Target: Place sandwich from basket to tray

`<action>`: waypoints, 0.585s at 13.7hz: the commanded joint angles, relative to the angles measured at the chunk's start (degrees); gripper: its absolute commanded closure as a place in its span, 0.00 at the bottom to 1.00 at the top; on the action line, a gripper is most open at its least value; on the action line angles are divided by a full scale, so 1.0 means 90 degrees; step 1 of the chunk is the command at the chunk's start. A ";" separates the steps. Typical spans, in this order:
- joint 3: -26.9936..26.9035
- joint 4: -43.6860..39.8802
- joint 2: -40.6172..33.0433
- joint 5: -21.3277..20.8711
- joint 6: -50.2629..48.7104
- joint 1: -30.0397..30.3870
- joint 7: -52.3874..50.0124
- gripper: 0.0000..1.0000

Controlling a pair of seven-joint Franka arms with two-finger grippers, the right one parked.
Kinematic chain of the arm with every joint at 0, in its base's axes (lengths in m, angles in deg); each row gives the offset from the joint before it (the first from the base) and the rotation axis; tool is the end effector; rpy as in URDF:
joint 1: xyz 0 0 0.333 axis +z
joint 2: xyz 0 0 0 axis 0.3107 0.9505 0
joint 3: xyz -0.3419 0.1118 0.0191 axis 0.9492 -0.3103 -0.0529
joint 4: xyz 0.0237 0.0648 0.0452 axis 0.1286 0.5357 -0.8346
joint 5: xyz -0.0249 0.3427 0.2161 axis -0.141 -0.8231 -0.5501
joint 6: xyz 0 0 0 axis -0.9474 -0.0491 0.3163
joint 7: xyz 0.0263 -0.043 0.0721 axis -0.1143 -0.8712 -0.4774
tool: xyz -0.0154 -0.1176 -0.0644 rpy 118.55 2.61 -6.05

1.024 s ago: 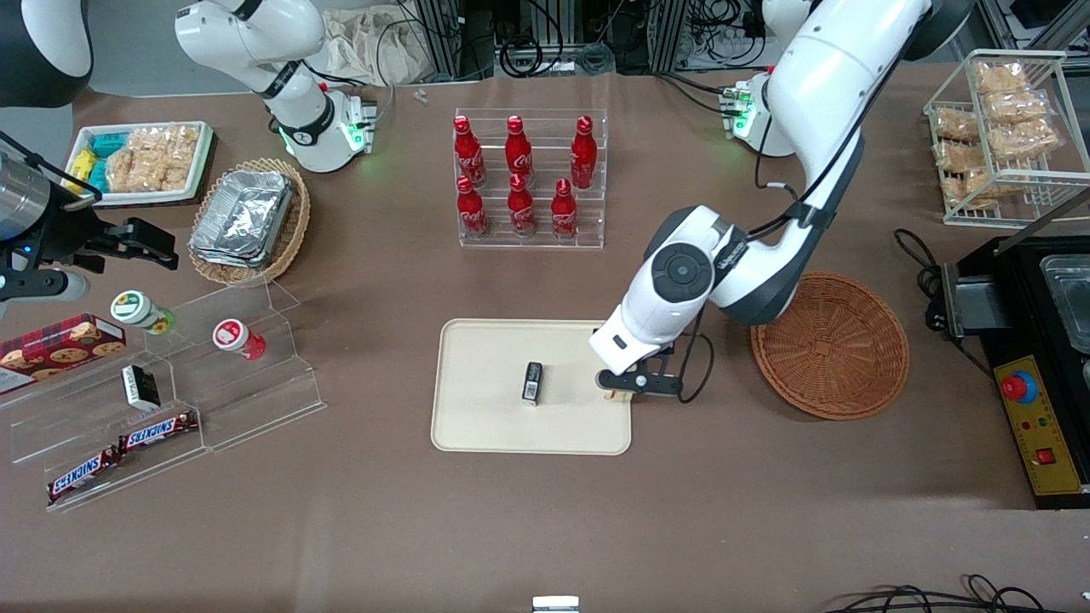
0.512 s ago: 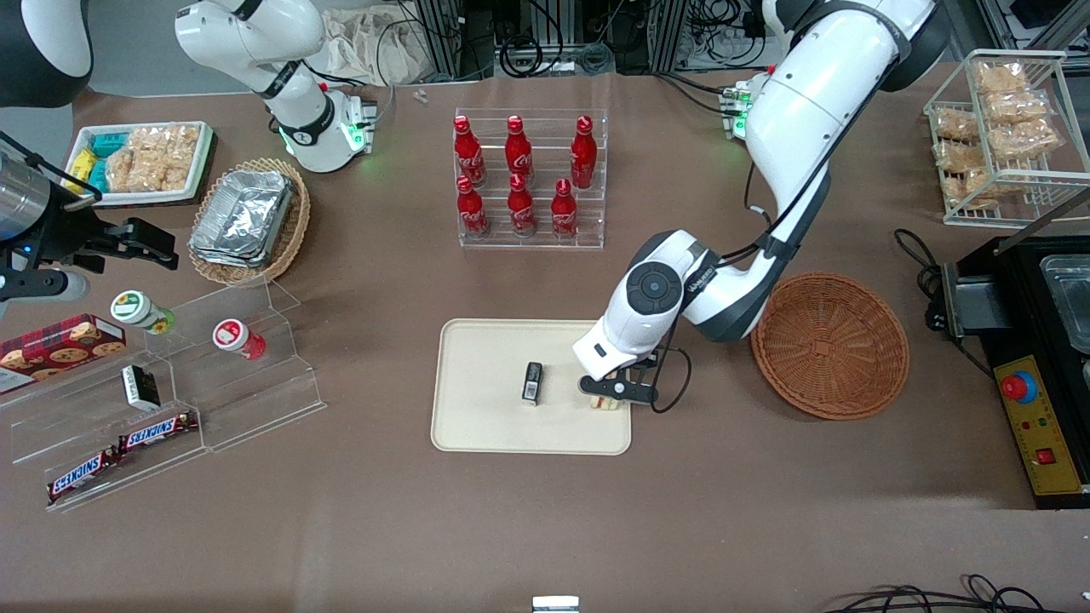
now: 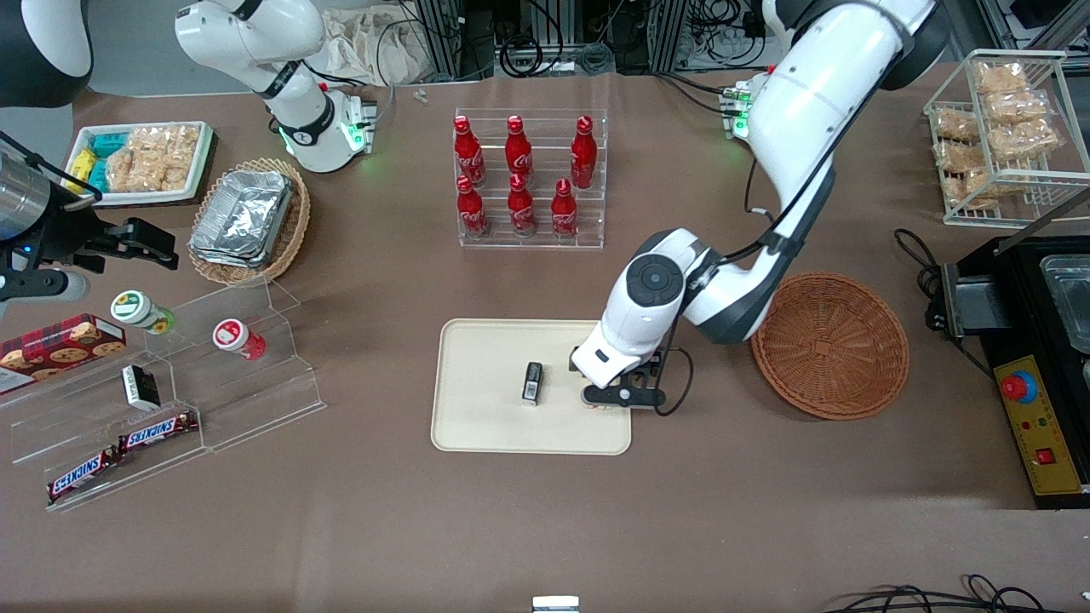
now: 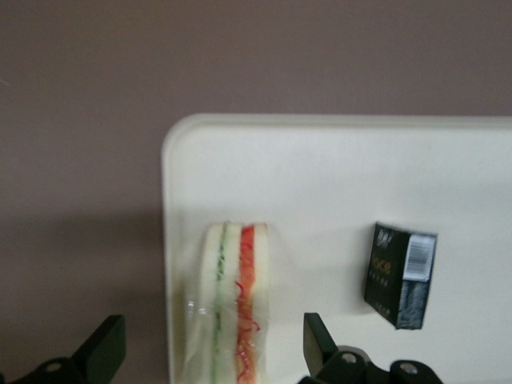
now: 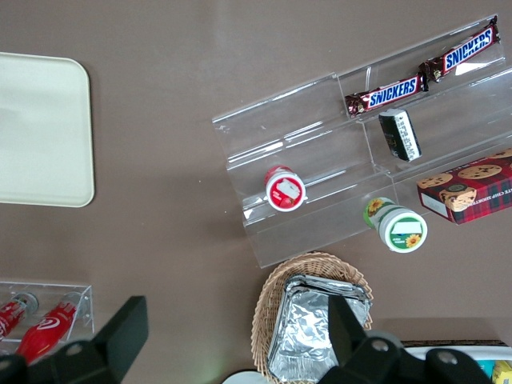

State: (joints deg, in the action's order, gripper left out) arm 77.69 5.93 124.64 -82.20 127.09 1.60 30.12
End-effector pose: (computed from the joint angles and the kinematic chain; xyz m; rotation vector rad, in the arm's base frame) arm 0.6425 -0.4156 0.3096 3.0316 -0.0184 0.2233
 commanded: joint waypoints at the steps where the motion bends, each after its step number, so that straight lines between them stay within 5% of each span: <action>1: -0.0019 0.0157 -0.1145 0.0050 -0.1201 0.0464 -0.0069 0.00; 8: -0.0019 0.0118 -0.3011 0.1759 -0.3731 0.2192 0.1903 0.00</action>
State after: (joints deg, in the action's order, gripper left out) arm 77.20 5.10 103.18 -69.45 98.55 16.83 43.03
